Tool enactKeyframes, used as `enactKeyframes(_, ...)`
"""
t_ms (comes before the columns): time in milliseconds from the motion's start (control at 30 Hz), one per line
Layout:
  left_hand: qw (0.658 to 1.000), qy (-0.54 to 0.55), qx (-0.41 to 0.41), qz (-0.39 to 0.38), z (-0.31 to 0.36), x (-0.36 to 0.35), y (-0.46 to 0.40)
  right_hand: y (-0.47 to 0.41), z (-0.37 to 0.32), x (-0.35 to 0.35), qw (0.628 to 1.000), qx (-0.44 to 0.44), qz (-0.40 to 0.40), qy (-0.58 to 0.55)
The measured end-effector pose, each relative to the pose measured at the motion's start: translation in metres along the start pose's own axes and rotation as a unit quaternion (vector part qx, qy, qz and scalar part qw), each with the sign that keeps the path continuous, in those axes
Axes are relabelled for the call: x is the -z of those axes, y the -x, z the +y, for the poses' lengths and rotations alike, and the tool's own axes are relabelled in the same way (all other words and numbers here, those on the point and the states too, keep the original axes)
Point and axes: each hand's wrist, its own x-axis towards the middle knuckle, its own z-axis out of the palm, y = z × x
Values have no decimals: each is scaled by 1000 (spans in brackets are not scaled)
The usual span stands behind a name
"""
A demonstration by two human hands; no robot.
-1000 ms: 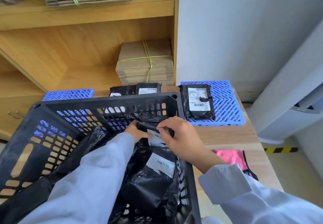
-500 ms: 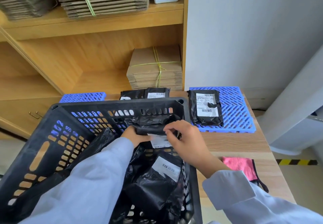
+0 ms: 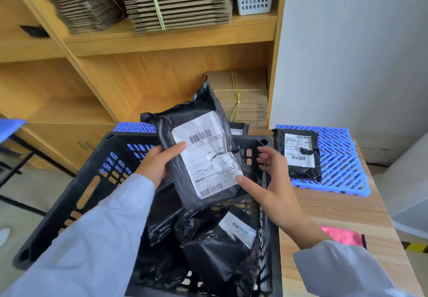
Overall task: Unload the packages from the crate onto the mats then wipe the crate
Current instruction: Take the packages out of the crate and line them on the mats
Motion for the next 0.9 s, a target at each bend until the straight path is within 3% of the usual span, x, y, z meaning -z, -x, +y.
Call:
enactKeyframes(100, 999, 36, 9, -11, 5, -12, 7, 0, -16, 8, 989, -76, -65, -111)
enactKeyframes(200, 999, 35, 24, -31, 8, -29, 12, 7, -23, 13, 953, -136, -97, -251)
enactKeyframes(400, 995, 64, 56, -46, 7, -63, 9, 21, -15, 18, 894, -178, -1, -412)
enactKeyframes(767, 986, 127, 46, -95, 12, -127, 12, 38, -21, 29, 844, -203, 57, -493)
enactKeyframes(900, 980, 129, 54, -142, 3, -144, 22, 33, -24, 39, 860, -179, 107, -466)
